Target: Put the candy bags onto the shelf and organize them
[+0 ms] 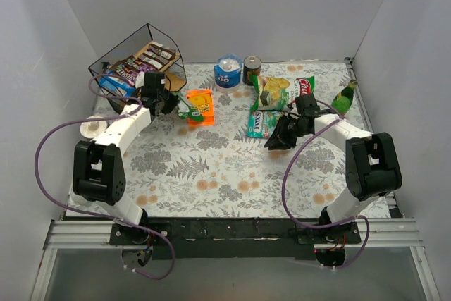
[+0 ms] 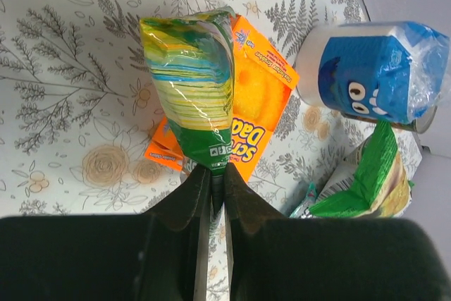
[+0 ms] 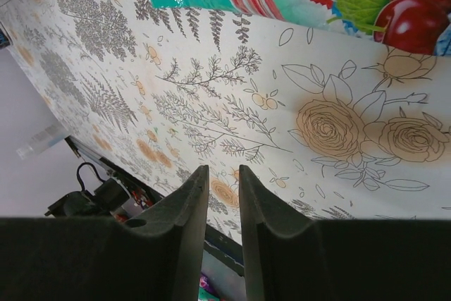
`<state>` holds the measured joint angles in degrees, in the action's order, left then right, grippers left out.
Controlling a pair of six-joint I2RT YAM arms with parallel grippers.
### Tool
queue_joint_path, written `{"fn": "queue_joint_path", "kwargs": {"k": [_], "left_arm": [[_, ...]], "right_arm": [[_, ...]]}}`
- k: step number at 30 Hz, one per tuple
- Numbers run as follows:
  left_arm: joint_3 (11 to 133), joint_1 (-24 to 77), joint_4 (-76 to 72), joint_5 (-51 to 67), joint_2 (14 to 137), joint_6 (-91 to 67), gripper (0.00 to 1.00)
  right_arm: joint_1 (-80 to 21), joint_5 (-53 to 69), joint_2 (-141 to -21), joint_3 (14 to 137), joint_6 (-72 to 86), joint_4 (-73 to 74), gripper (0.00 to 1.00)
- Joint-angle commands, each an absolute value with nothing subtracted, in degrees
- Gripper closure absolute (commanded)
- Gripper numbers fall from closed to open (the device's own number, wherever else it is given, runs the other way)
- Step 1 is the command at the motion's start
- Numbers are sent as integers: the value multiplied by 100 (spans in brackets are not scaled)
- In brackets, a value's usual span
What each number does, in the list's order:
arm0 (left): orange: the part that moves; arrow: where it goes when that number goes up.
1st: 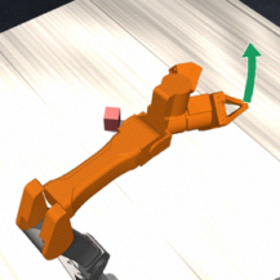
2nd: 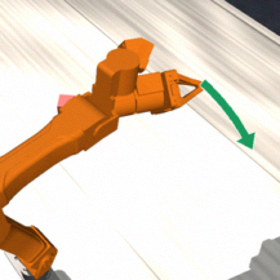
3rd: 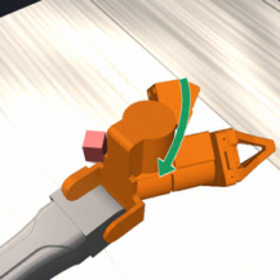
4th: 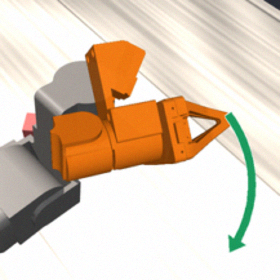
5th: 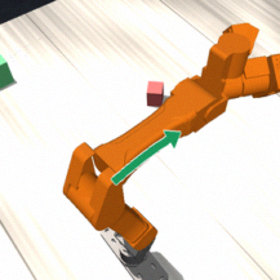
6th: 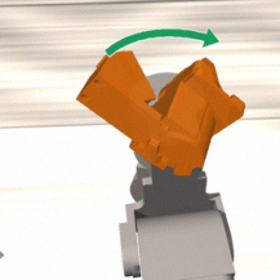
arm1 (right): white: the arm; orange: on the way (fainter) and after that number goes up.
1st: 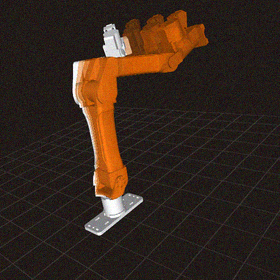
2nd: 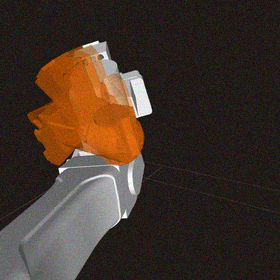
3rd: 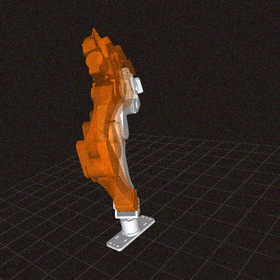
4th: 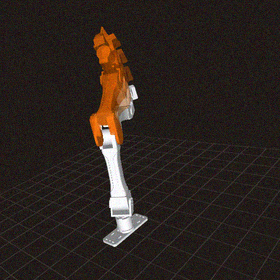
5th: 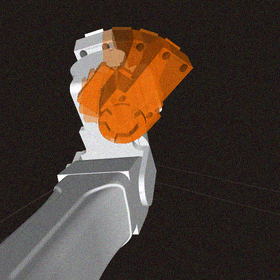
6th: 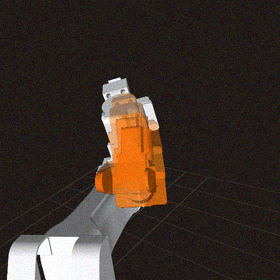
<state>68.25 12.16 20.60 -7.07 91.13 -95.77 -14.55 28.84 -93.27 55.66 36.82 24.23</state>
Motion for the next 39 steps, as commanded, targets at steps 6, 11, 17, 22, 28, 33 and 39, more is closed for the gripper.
{"fn": "queue_joint_path", "kwargs": {"k": [6,11,17,22,28,33,39], "left_arm": [[7742,1090,1661,-993,9342,-9246,100],[8130,1028,1661,-1081,9667,-9141,100],[8244,984,1565,-1204,10002,-9229,100],[8437,941,1529,-1151,10248,-9167,100],[8455,905,1538,-1204,10309,-9123,100],[8551,905,1617,-1371,10476,-8825,88],[8587,958,1846,-1424,10398,-8736,50]], "right_arm": [[-1283,3173,-9334,5599,3349,2531,70],[-1204,3322,-9369,5590,3252,2523,70],[-1125,3428,-9343,5564,3147,2531,70],[-1116,3489,-9317,5476,3138,2479,71],[-1107,3489,-9299,5388,3146,2452,71],[-1099,3498,-9290,5353,3146,2452,71],[-1099,3498,-9299,5300,3146,2435,71]]}}
